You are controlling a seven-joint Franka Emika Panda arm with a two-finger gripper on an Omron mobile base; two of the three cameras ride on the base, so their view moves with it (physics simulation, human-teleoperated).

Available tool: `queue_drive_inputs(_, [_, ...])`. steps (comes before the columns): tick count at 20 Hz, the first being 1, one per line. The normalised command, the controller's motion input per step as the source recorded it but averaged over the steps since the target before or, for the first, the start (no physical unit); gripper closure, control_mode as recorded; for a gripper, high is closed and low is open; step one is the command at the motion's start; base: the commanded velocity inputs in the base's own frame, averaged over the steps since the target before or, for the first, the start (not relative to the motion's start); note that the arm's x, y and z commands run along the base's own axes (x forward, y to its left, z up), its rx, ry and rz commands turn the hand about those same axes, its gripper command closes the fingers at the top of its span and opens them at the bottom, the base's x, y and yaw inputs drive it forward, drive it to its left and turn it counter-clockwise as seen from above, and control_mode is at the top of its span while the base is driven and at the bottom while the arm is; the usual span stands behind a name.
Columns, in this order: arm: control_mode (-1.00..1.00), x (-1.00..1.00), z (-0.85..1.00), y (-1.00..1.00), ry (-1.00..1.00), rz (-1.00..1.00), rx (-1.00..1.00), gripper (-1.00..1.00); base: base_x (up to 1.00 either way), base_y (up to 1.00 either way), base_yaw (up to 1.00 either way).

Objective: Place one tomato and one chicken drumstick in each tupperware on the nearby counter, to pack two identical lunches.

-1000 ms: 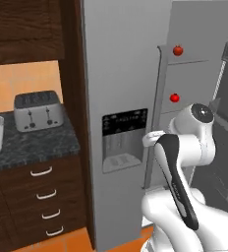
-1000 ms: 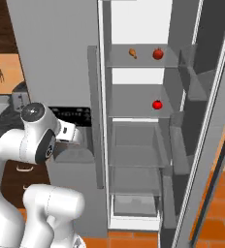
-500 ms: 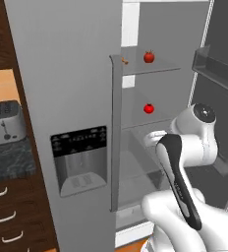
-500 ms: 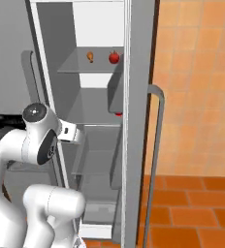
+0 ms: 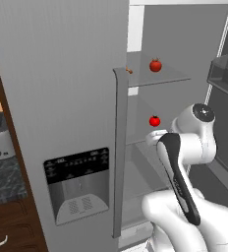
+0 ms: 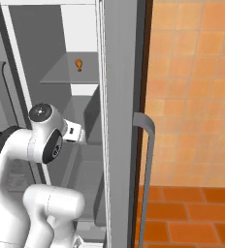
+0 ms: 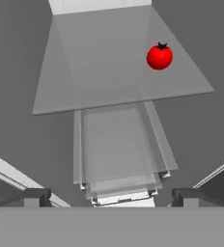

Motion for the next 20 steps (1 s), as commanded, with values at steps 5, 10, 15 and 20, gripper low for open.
queue_drive_inputs(5, [-1.00,0.57,-0.36,-0.25,-0.03,-0.18,0.00,-1.00,0.00,0.00,0.00])
queue_drive_inputs(10, [-1.00,0.72,-0.16,-0.16,-0.01,-0.19,0.00,-1.00,0.00,0.00,0.00])
queue_drive_inputs(15, [-1.00,0.83,-0.02,-0.26,0.01,-0.10,0.00,-1.00,0.00,0.00,0.00])
queue_drive_inputs(20, [-1.00,0.86,-0.14,-0.13,0.00,-0.04,0.00,-1.00,0.00,0.00,0.00])
